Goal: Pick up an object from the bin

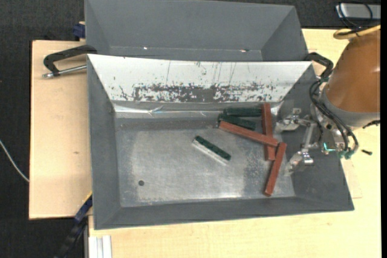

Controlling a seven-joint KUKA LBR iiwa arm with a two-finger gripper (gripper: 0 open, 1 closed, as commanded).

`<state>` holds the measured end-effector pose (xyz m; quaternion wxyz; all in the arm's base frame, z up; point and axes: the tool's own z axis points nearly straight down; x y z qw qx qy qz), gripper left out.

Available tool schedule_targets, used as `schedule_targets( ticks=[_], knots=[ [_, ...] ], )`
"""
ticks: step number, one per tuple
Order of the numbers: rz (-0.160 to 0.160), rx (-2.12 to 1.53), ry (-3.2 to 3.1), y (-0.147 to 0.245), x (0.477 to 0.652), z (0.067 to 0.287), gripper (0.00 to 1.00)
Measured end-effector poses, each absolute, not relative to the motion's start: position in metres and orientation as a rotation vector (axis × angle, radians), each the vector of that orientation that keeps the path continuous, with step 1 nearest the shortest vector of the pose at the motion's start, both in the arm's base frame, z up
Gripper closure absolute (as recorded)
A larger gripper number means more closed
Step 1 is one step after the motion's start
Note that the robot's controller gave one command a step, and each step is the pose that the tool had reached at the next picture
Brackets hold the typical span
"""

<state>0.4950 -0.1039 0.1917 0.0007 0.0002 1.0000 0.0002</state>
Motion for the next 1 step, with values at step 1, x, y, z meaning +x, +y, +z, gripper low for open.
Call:
schedule_targets(
  ticks=[1],
  knots=[
    [0.005,-0.144,3.148,-0.118,0.5054,0.0813,1.0]
  ],
)
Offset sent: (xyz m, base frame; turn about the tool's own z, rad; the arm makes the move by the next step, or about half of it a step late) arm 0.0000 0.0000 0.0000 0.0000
